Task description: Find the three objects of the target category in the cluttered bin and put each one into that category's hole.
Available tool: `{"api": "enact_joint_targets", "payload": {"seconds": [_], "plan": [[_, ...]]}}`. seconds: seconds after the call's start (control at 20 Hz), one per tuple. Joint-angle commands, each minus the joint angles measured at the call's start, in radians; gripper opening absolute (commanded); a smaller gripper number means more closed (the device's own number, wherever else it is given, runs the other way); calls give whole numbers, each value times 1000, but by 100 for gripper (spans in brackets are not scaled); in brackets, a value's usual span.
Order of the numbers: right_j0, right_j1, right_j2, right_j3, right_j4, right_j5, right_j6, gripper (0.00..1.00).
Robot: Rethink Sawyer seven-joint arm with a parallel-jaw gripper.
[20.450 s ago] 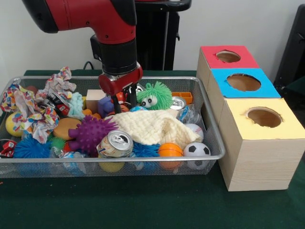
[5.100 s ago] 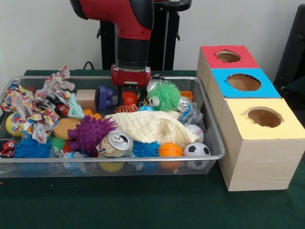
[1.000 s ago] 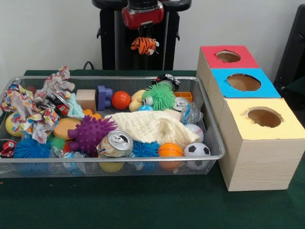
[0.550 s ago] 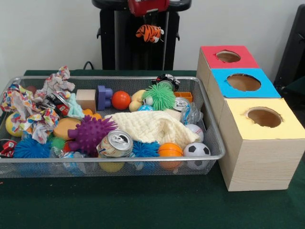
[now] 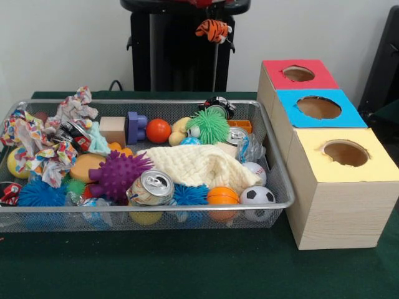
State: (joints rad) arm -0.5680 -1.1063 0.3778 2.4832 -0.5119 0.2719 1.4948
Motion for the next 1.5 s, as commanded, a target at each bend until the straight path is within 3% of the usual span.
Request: {"api": "enact_joint_targets", "payload": {"seconds": [0.05, 0.85, 1.1, 1.5], "plan": [[55, 27, 0, 4, 50, 40, 143, 0], [139, 87, -88, 54, 64, -78, 213, 0], [193, 130, -154, 63, 52, -143, 246, 0], [318, 156, -258, 106, 110, -247, 296, 0]]}}
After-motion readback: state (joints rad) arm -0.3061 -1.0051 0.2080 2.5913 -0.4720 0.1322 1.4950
